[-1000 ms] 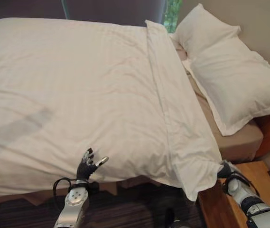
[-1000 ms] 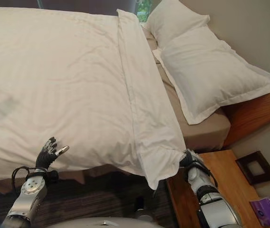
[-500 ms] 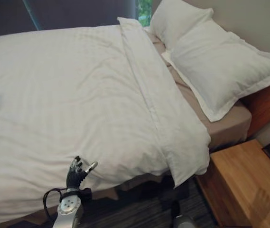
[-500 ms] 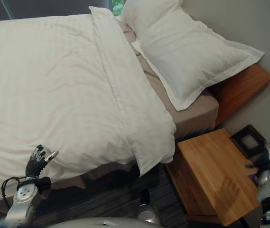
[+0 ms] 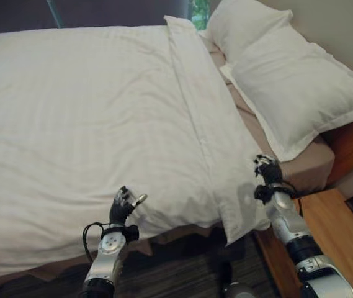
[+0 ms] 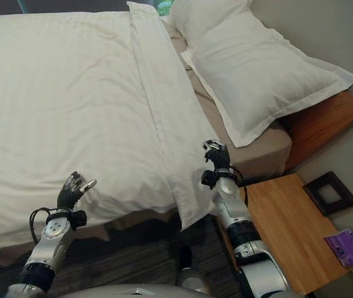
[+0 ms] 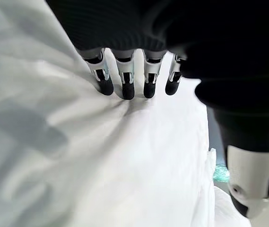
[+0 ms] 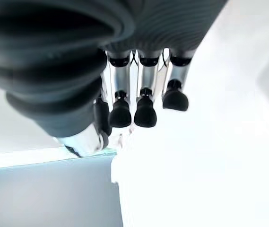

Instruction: Making the bed.

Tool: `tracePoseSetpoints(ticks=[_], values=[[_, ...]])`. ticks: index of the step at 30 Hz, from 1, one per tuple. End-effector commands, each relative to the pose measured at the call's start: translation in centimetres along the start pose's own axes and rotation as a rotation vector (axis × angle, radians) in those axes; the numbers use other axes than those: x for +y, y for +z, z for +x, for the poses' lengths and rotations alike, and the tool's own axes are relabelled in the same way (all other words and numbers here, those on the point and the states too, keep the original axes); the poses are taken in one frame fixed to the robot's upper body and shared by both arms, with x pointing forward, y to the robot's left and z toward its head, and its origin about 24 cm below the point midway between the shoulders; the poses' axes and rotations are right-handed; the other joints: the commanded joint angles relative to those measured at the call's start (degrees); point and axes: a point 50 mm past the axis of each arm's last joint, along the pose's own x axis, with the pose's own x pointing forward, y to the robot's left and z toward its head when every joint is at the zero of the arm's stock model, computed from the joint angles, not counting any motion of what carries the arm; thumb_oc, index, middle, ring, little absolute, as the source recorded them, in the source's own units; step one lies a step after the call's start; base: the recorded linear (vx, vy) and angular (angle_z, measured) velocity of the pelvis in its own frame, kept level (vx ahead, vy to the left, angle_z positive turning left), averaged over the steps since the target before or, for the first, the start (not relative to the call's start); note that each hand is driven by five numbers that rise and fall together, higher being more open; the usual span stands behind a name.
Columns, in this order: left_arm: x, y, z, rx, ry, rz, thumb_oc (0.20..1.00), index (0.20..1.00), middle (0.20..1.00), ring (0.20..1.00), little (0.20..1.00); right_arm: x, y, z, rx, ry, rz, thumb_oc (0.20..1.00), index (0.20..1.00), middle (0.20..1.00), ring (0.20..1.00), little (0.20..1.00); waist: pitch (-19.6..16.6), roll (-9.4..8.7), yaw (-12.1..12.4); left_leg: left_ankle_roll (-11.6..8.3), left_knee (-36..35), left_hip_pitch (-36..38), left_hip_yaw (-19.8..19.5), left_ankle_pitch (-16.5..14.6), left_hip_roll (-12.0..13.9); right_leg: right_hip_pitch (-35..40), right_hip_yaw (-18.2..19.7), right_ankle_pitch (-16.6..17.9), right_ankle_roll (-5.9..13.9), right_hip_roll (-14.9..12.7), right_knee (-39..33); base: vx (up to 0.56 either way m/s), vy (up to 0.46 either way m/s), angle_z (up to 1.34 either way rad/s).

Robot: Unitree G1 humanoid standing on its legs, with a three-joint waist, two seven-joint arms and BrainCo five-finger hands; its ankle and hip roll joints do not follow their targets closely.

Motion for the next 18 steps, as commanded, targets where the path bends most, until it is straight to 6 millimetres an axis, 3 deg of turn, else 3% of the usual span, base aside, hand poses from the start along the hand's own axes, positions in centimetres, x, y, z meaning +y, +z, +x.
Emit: tracePoseSetpoints(ticks=[1, 3, 4, 5, 7, 8, 9, 10, 11, 13, 14, 15, 16, 17, 18], values=[[-0.7, 5.1, 1.9, -0.201, -0.041, -0.051, 1.000, 1.000, 1.000, 1.000, 1.000, 3.0, 7.7, 3.0, -0.276, 0.074, 0.129, 0.200, 0.200, 0.200, 0.200, 0.200, 4.2, 0.55, 1.7, 0.67, 0.4, 1.7, -1.5, -3.7, -0.9, 0.5, -1.4, -4.2, 4.33, -3.9, 0.9, -0.09, -0.047, 0.13], [-0.5, 6.2, 2.3, -0.241, -0.044, -0.069, 1.000, 1.000, 1.000, 1.000, 1.000, 4.2, 10.7, 3.9, -0.350, 0.098, 0.156, 0.200, 0.200, 0.200, 0.200, 0.200, 6.0, 1.70, 2.9, 0.32, 0.4, 0.1, -2.2, -2.9, -0.8, -0.5, -1.3, -4.1, 4.29, -4.1, 0.9, -0.13, -0.038, 0.10], [-0.4, 6.8, 2.5, -0.264, -0.052, -0.084, 1.000, 1.000, 1.000, 1.000, 1.000, 4.7, 13.1, 4.5, -0.410, 0.098, 0.130, 0.200, 0.200, 0.200, 0.200, 0.200, 7.3, 2.78, 3.5, 0.15, 0.4, -1.2, -2.7, -2.3, -0.8, -1.2, -1.2, -3.9, 4.21, -4.3, 0.9, -0.14, -0.031, 0.23], [-0.4, 6.9, 2.5, -0.267, -0.052, -0.086, 1.000, 1.000, 1.000, 1.000, 1.000, 4.7, 13.3, 4.5, -0.413, 0.098, 0.129, 0.200, 0.200, 0.200, 0.200, 0.200, 7.4, 2.82, 3.5, 0.15, 0.4, -1.3, -2.7, -2.3, -0.8, -1.3, -1.3, -3.9, 4.19, -4.3, 0.9, -0.14, -0.012, 0.32], [-0.3, 7.7, 2.7, -0.297, -0.058, -0.099, 1.000, 1.000, 1.000, 1.000, 1.000, 4.5, 15.9, 5.1, -0.477, 0.076, 0.106, 0.200, 0.200, 0.200, 0.200, 0.200, 9.5, 4.51, 4.3, -0.05, 0.4, -3.0, -3.2, -1.6, -0.9, -2.6, -1.1, -3.6, 4.12, -4.7, 0.9, -0.17, 0.000, 0.20], [0.2, 8.4, 2.9, -0.323, -0.054, -0.109, 1.000, 1.000, 1.000, 1.000, 1.000, 3.9, 17.8, 5.5, -0.515, 0.037, 0.103, 0.200, 0.200, 0.200, 0.200, 0.200, 11.4, 6.58, 4.7, -0.23, 0.4, -4.6, -3.8, -0.9, -1.2, -3.9, -0.8, -3.2, 4.08, -5.2, 0.9, -0.15, 0.017, 0.15], [0.2, 8.5, 2.9, -0.324, -0.054, -0.110, 1.000, 1.000, 1.000, 1.000, 1.000, 3.9, 17.9, 5.5, -0.517, 0.038, 0.103, 0.200, 0.200, 0.200, 0.200, 0.200, 11.4, 6.63, 4.7, -0.22, 0.4, -4.7, -3.8, -0.8, -1.2, -3.9, -0.9, -3.1, 4.08, -5.1, 0.9, -0.15, 0.038, 0.18], [0.4, 8.7, 2.9, -0.335, -0.045, -0.119, 1.000, 1.000, 1.000, 1.000, 1.000, 3.4, 18.3, 5.6, -0.523, 0.011, 0.114, 0.200, 0.200, 0.200, 0.200, 0.200, 12.3, 7.96, 4.7, -0.25, 0.4, -5.5, -4.0, -0.5, -1.4, -4.6, -0.9, -2.8, 4.20, -5.5, 0.9, -0.10, 0.047, 0.22], [0.5, 8.8, 3.1, -0.330, -0.034, -0.128, 1.000, 1.000, 1.000, 1.000, 1.000, 2.0, 17.6, 6.0, -0.489, -0.048, 0.120, 0.200, 0.200, 0.200, 0.200, 0.200, 13.4, 9.99, 4.7, -0.21, 0.4, -6.4, -4.3, -0.1, -1.9, -5.2, -1.0, -2.5, 4.49, -6.1, 0.9, -0.10, 0.048, 0.18], [0.5, 8.6, 3.3, -0.322, -0.030, -0.128, 1.000, 1.000, 1.000, 1.000, 1.000, 1.2, 17.2, 6.2, -0.467, -0.077, 0.125, 0.200, 0.200, 0.200, 0.200, 0.200, 13.6, 10.83, 4.5, -0.19, 0.4, -6.6, -4.3, -0.1, -2.1, -5.4, -1.0, -2.4, 4.63, -6.4, 1.0, -0.06, 0.063, 0.14], [0.1, 8.5, 3.6, -0.302, -0.022, -0.134, 1.000, 1.000, 1.000, 1.000, 1.000, -0.7, 14.9, 6.3, -0.390, -0.149, 0.142, 0.200, 0.200, 0.200, 0.200, 0.200, 14.2, 12.30, 3.6, -0.15, 0.4, -7.0, -4.3, -0.1, -2.5, -5.9, -0.8, -2.2, 5.04, -6.8, 1.0, -0.04, 0.069, 0.10], [0.0, 8.5, 3.7, -0.302, -0.024, -0.134, 1.000, 1.000, 1.000, 1.000, 1.000, -0.8, 15.0, 6.3, -0.390, -0.150, 0.142, 0.200, 0.200, 0.200, 0.200, 0.200, 14.2, 12.35, 3.7, -0.13, 0.4, -7.0, -4.3, -0.1, -2.5, -5.9, -0.9, -2.1, 5.07, -6.8, 1.0, -0.04, 0.070, 0.08], [-0.3, 8.5, 3.9, -0.296, -0.019, -0.136, 1.000, 1.000, 1.000, 1.000, 1.000, -2.1, 13.3, 6.3, -0.332, -0.200, 0.152, 0.200, 0.200, 0.200, 0.200, 0.200, 14.4, 12.94, 3.1, -0.09, 0.4, -7.0, -4.2, -0.2, -2.8, -6.0, -0.8, -2.0, 5.24, -7.0, 1.0, -0.01, 0.082, 0.04], [-0.7, 8.0, 4.1, -0.267, -0.010, -0.147, 1.000, 1.000, 1.000, 1.000, 1.000, -5.3, 8.4, 5.6, -0.172, -0.326, 0.215, 0.200, 0.200, 0.200, 0.200, 0.200, 14.5, 13.72, 1.8, 0.04, 0.4, -6.6, -4.1, -0.7, -3.2, -5.9, -0.4, -2.0, 5.51, -7.2, 1.0, -0.01, 0.082, 0.02], [-0.8, 7.9, 4.1, -0.266, -0.011, -0.146, 1.000, 1.000, 1.000, 1.000, 1.000, -5.4, 8.3, 5.5, -0.171, -0.327, 0.217, 0.200, 0.200, 0.200, 0.200, 0.200, 14.4, 13.72, 1.8, 0.05, 0.4, -6.6, -4.1, -0.7, -3.2, -5.9, -0.5, -2.0, 5.53, -7.2, 1.0, 0.02, 0.071, 0.02]])
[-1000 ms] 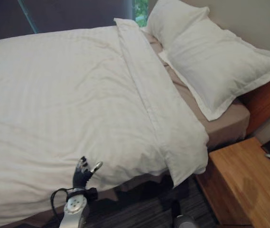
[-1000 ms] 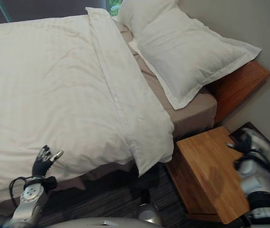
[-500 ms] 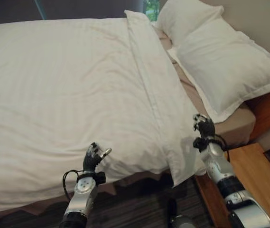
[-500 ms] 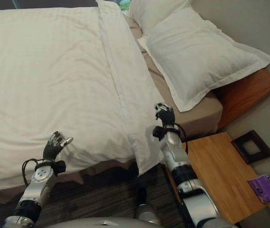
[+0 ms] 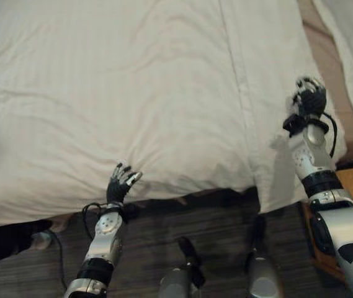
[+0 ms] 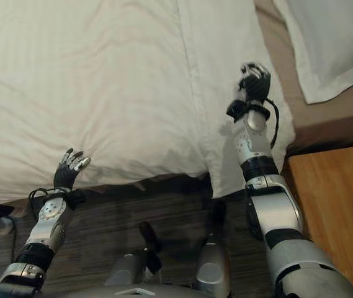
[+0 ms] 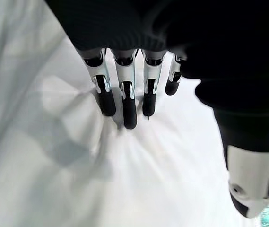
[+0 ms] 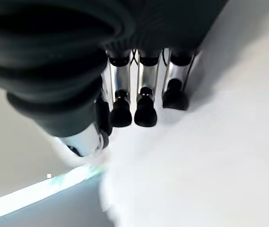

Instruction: Making the bed.

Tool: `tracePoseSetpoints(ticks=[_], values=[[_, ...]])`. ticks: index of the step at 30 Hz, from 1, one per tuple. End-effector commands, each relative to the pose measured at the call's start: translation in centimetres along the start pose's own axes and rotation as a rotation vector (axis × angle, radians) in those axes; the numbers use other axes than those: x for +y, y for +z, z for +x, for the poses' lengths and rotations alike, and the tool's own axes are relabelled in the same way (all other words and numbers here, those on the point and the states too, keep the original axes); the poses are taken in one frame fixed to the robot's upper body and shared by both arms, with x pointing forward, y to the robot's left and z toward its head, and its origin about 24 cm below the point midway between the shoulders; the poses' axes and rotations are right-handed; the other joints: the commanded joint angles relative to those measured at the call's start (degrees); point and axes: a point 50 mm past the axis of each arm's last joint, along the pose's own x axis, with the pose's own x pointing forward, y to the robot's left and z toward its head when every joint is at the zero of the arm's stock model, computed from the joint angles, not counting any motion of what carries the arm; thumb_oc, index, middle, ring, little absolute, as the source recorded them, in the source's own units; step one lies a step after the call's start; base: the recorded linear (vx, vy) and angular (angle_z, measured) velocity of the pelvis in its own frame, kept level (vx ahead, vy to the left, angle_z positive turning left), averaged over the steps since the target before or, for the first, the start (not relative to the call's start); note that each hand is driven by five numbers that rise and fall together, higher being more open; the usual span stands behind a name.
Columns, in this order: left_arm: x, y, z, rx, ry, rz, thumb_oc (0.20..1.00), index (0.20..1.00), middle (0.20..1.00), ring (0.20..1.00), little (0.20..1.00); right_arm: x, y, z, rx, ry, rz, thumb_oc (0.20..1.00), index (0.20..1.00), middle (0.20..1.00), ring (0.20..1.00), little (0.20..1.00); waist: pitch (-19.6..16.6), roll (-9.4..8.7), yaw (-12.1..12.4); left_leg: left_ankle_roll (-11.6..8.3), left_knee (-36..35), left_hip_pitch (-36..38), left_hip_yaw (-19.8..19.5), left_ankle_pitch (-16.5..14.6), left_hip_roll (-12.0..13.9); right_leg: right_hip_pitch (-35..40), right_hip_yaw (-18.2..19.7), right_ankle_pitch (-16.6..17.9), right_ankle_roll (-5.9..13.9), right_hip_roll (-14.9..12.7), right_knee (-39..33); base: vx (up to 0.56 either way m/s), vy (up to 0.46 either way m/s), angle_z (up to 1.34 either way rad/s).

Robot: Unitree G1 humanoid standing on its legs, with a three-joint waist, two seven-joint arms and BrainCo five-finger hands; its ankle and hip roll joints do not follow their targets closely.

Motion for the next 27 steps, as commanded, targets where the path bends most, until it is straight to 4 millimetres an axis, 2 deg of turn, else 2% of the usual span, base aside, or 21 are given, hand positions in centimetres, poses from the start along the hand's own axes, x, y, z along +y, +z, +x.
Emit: tracePoseSetpoints(ticks=[1, 2, 3, 4, 7, 9, 10, 11, 12, 14, 15, 16, 17, 18, 20, 21, 22, 24, 26, 27], values=[[-0.3, 1.0, 1.1, -0.047, 0.019, 0.000, 1.000, 1.000, 1.000, 1.000, 1.000, -2.2, -3.7, -1.0, 0.153, -0.142, 0.131, 0.200, 0.200, 0.200, 0.200, 0.200, -2.5, 0.17, -2.5, -1.43, 0.4, 3.2, 0.3, -3.8, -0.8, 0.7, 2.8, -3.9, 5.94, -4.3, 0.9, 0.03, 0.041, 0.01], [-0.5, 0.2, 0.8, -0.020, 0.025, -0.021, 1.000, 1.000, 1.000, 1.000, 1.000, -4.3, -6.7, -2.8, 0.246, -0.216, 0.159, 0.200, 0.200, 0.200, 0.200, 0.200, -2.4, 0.11, -3.4, -1.35, 0.4, 3.5, 0.4, -4.2, -0.9, 0.8, 2.9, -3.8, 6.02, -4.3, 0.9, 0.08, 0.061, -0.03], [-0.2, -1.7, -0.3, 0.047, 0.045, -0.045, 1.000, 1.000, 1.000, 1.000, 1.000, -7.7, -10.3, -6.0, 0.361, -0.314, 0.163, 0.200, 0.200, 0.200, 0.200, 0.200, -3.5, -0.77, -4.4, -1.03, 0.4, 4.3, 0.7, -4.9, -1.1, 1.2, 3.0, -3.9, 6.13, -4.2, 0.9, 0.06, 0.047, -0.10], [-0.2, -1.9, -0.4, 0.052, 0.045, -0.043, 1.000, 1.000, 1.000, 1.000, 1.000, -7.9, -10.5, -6.2, 0.365, -0.316, 0.161, 0.200, 0.200, 0.200, 0.200, 0.200, -3.8, -0.80, -4.4, -1.00, 0.4, 4.3, 0.7, -5.0, -1.2, 1.2, 3.0, -3.9, 6.16, -4.3, 0.9, 0.09, 0.031, -0.07], [0.4, -3.8, -1.7, 0.122, 0.074, -0.070, 1.000, 1.000, 1.000, 1.000, 1.000, -13.4, -14.4, -12.0, 0.520, -0.462, 0.104, 0.200, 0.200, 0.200, 0.200, 0.200, -6.2, -2.75, -6.5, -0.50, 0.4, 5.5, 1.4, -6.0, -1.3, 1.5, 3.0, -4.2, 6.17, -3.8, 0.8, 0.07, 0.032, -0.14], [0.9, -4.1, -2.0, 0.140, 0.096, -0.100, 1.000, 1.000, 1.000, 1.000, 1.000, -17.9, -15.8, -16.4, 0.623, -0.578, 0.041, 0.200, 0.200, 0.200, 0.200, 0.200, -7.6, -4.58, -8.3, -0.19, 0.4, 6.3, 1.8, -6.4, -1.1, 1.8, 3.2, -4.5, 6.12, -3.0, 0.8, 0.09, 0.033, -0.10], [1.3, -4.3, -2.2, 0.148, 0.113, -0.114, 1.000, 1.000, 1.000, 1.000, 1.000, -20.5, -16.4, -19.8, 0.698, -0.647, -0.019, 0.200, 0.200, 0.200, 0.200, 0.200, -9.0, -6.06, -9.4, 0.14, 0.4, 7.0, 1.9, -6.8, -1.0, 2.1, 3.9, -4.9, 5.92, -2.2, 0.8, 0.08, 0.018, -0.12], [1.4, -4.4, -2.3, 0.152, 0.113, -0.112, 1.000, 1.000, 1.000, 1.000, 1.000, -20.6, -16.4, -20.0, 0.701, -0.648, -0.022, 0.200, 0.200, 0.200, 0.200, 0.200, -9.2, -6.10, -9.4, 0.13, 0.4, 7.1, 2.0, -6.9, -1.0, 2.1, 4.0, -5.0, 5.91, -2.2, 0.8, 0.07, 0.016, -0.14], [1.7, -4.3, -2.4, 0.150, 0.128, -0.120, 1.000, 1.000, 1.000, 1.000, 1.000, -21.9, -16.4, -21.5, 0.730, -0.683, -0.058, 0.200, 0.200, 0.200, 0.200, 0.200, -9.8, -6.92, -9.8, 0.23, 0.4, 7.4, 2.0, -6.9, -0.9, 2.1, 4.3, -5.1, 5.84, -1.7, 0.8, 0.04, 0.006, -0.25], [2.4, -4.5, -2.8, 0.156, 0.156, -0.118, 1.000, 1.000, 1.000, 1.000, 1.000, -24.2, -15.9, -23.8, 0.788, -0.706, -0.159, 0.200, 0.200, 0.200, 0.200, 0.200, -11.5, -9.37, -10.5, 0.22, 0.4, 8.7, 2.1, -7.2, -0.3, 3.1, 4.9, -5.3, 5.59, -0.6, 0.8, 0.04, -0.002, -0.57], [2.5, -4.5, -2.9, 0.158, 0.157, -0.117, 1.000, 1.000, 1.000, 1.000, 1.000, -24.3, -15.9, -23.9, 0.790, -0.706, -0.161, 0.244, 0.244, 0.244, 0.244, 0.244, -11.5, -9.41, -10.5, 0.20, 0.4, 8.8, 2.2, -7.2, -0.3, 3.2, 5.0, -5.4, 5.58, -0.6, 0.8, 0.02, -0.003, -0.53], [2.5, -4.6, -2.9, 0.159, 0.158, -0.117, 1.000, 1.000, 1.000, 1.000, 1.000, -24.3, -15.9, -23.9, 0.791, -0.706, -0.161, 0.570, 0.570, 0.570, 0.570, 0.570, -11.5, -9.42, -10.5, 0.19, 0.4, 8.8, 2.2, -7.2, -0.3, 3.2, 5.0, -5.4, 5.58, -0.6, 0.8, -0.01, -0.001, -0.27], [2.2, -4.4, -2.9, 0.149, 0.156, -0.100, 1.000, 1.000, 1.000, 1.000, 1.000, -23.9, -14.9, -22.7, 0.763, -0.570, -0.298, 1.000, 1.000, 1.000, 1.000, 1.000, -12.5, -11.60, -11.1, 0.10, 0.4, 10.0, 1.9, -7.3, 0.2, 4.3, 5.2, -5.5, 5.43, 0.0, 0.8, -0.01, -0.001, -0.21], [2.2, -4.4, -3.0, 0.149, 0.156, -0.099, 1.000, 1.000, 1.000, 1.000, 1.000, -23.9, -14.9, -22.7, 0.763, -0.570, -0.298, 1.000, 1.000, 1.000, 1.000, 1.000, -12.5, -11.62, -11.1, 0.10, 0.4, 10.0, 1.9, -7.3, 0.2, 4.4, 5.1, -5.5, 5.43, 0.0, 0.8, -0.02, -0.007, -0.12], [1.4, -3.2, -2.5, 0.094, 0.126, -0.081, 1.000, 1.000, 1.000, 1.000, 1.000, -22.1, -14.0, -20.4, 0.682, -0.413, -0.378, 1.000, 1.000, 1.000, 1.000, 1.000, -13.1, -12.87, -11.3, 0.01, 0.4, 10.4, 2.0, -7.3, 0.6, 4.9, 5.3, -5.6, 5.37, 0.3, 0.8, -0.01, -0.002, 0.03], [0.9, -2.3, -2.3, 0.054, 0.103, -0.065, 1.000, 1.000, 1.000, 1.000, 1.000, -20.9, -13.5, -19.6, 0.640, -0.337, -0.411, 1.000, 1.000, 1.000, 1.000, 1.000, -13.5, -13.44, -11.4, -0.05, 0.4, 10.7, 2.0, -7.3, 0.7, 5.3, 5.4, -5.8, 5.32, 0.4, 0.8, -0.03, 0.007, 0.05], [0.1, -0.3, -2.0, -0.035, 0.062, -0.055, 1.000, 1.000, 1.000, 1.000, 1.000, -19.0, -12.2, -17.6, 0.541, -0.216, -0.473, 1.000, 1.000, 1.000, 1.000, 1.000, -14.0, -14.16, -11.2, -0.17, 0.4, 11.0, 2.2, -7.3, 0.9, 6.0, 5.3, -6.2, 5.27, 0.5, 0.8, -0.02, 0.002, 0.07], [0.1, -0.3, -2.1, -0.033, 0.063, -0.054, 1.000, 1.000, 1.000, 1.000, 1.000, -19.0, -12.2, -17.7, 0.542, -0.216, -0.474, 1.000, 1.000, 1.000, 1.000, 1.000, -14.0, -14.20, -11.2, -0.18, 0.4, 11.1, 2.2, -7.3, 0.9, 6.1, 5.3, -6.2, 5.27, 0.5, 0.8, -0.01, 0.012, 0.09], [-0.4, 3.0, -2.3, -0.187, -0.009, 0.049, 1.000, 1.000, 1.000, 1.000, 1.000, -14.9, -8.5, -14.1, 0.311, 0.003, -0.600, 1.000, 1.000, 1.000, 1.000, 1.000, -14.8, -14.83, -10.3, -0.21, 0.4, 11.6, 2.4, -7.3, 1.1, 7.0, 4.7, -6.4, 5.27, 0.2, 0.8, -0.02, 0.038, 0.22], [0.0, 3.6, -2.4, -0.219, -0.010, 0.126, 1.000, 1.000, 1.000, 1.000, 1.000, -13.7, -7.4, -13.4, 0.241, 0.067, -0.625, 1.000, 1.000, 1.000, 1.000, 1.000, -14.9, -14.93, -9.9, -0.24, 0.4, 11.7, 2.5, -7.2, 1.1, 7.1, 4.6, -6.3, 5.31, 0.1, 0.8, 0.00, 0.019, 0.13]])
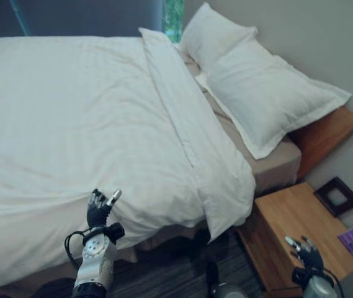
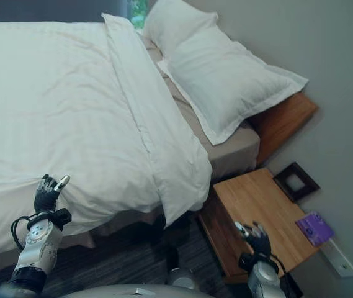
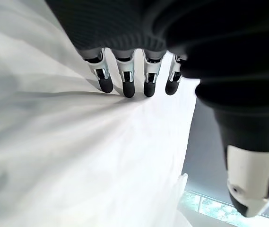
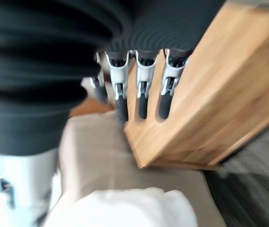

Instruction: Making the bed.

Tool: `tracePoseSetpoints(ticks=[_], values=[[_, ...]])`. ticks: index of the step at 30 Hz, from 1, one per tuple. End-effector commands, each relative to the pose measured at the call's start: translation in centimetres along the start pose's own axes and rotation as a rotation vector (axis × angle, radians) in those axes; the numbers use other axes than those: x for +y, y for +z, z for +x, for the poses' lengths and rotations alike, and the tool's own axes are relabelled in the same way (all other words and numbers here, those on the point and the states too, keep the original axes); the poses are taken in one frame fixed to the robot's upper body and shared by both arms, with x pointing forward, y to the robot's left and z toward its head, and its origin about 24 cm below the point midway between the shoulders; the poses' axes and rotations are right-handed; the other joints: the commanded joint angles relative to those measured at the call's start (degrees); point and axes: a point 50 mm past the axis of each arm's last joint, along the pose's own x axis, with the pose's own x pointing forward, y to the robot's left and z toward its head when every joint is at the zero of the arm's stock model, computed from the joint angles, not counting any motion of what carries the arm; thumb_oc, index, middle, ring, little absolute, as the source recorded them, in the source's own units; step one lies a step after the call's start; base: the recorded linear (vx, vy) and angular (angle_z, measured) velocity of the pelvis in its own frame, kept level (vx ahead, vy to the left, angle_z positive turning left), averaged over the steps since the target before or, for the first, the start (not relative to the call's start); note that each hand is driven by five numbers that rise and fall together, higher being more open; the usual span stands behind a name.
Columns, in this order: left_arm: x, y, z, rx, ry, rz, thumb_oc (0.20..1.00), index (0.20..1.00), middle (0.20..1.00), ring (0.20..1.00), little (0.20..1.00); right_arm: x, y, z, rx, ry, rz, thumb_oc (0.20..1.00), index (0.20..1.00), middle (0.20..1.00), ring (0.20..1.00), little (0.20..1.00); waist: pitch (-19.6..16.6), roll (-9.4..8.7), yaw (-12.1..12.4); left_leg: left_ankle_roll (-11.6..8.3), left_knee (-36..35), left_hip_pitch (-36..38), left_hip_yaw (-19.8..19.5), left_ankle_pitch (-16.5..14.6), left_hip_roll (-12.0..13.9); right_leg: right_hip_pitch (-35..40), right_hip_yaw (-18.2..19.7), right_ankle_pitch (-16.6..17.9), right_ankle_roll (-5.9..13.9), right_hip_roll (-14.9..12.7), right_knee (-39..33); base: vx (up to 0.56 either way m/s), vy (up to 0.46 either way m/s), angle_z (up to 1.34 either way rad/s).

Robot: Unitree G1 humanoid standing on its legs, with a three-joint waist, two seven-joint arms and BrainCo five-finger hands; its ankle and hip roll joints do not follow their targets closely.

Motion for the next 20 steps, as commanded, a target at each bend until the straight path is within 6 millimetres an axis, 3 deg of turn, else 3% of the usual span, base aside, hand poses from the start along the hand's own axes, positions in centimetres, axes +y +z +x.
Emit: tracePoseSetpoints(ticks=[1, 2, 7, 10, 20], values=[[-4.1, 6.3, 1.2, -0.311, -0.169, 0.097, 1.000, 1.000, 1.000, 1.000, 1.000, -0.6, 8.7, 2.0, -0.352, 0.015, -0.139, 1.000, 1.000, 1.000, 1.000, 1.000, 4.5, 3.97, -0.6, 0.58, 0.7, 2.9, -1.9, -4.6, 0.7, 2.0, -1.6, -3.5, 3.47, -0.8, 1.1, -0.01, 0.011, 0.09], [-3.6, 6.9, 1.1, -0.353, -0.165, 0.170, 1.000, 1.000, 1.000, 1.000, 1.000, 0.0, 10.3, 1.7, -0.433, 0.047, -0.156, 1.000, 1.000, 1.000, 1.000, 1.000, 4.5, 3.89, -0.3, 0.56, 0.7, 3.0, -1.9, -4.6, 0.8, 2.2, -1.9, -3.4, 3.58, -0.9, 1.1, 0.00, 0.000, 0.00], [-2.0, 10.3, -0.4, -0.534, -0.159, 0.328, 1.000, 1.000, 1.000, 1.000, 1.000, 2.0, 14.3, -0.5, -0.660, 0.152, -0.165, 1.000, 1.000, 1.000, 1.000, 1.000, 3.9, 3.78, 0.7, 0.77, 0.7, 3.6, -2.2, -4.8, 0.7, 3.3, -3.2, -2.7, 3.92, -1.7, 1.1, 0.01, 0.022, 0.01], [-2.2, 11.1, -1.2, -0.591, -0.179, 0.348, 1.000, 1.000, 1.000, 1.000, 1.000, 3.1, 14.9, -1.3, -0.709, 0.215, -0.128, 1.000, 1.000, 1.000, 1.000, 1.000, 3.7, 3.60, 0.8, 0.91, 0.7, 3.9, -2.2, -4.9, 0.6, 3.7, -3.5, -2.4, 4.05, -1.9, 1.1, 0.01, 0.012, 0.00], [-1.8, 11.1, -1.5, -0.602, -0.169, 0.357, 1.000, 1.000, 1.000, 1.000, 1.000, 6.5, 15.4, -3.0, -0.736, 0.441, 0.100, 1.000, 1.000, 1.000, 1.000, 1.000, 4.2, 3.75, 1.9, 1.26, 0.7, 4.4, -2.3, -5.1, 0.1, 4.0, -3.9, -2.3, 4.01, -2.1, 1.2, 0.00, 0.014, 0.04]])
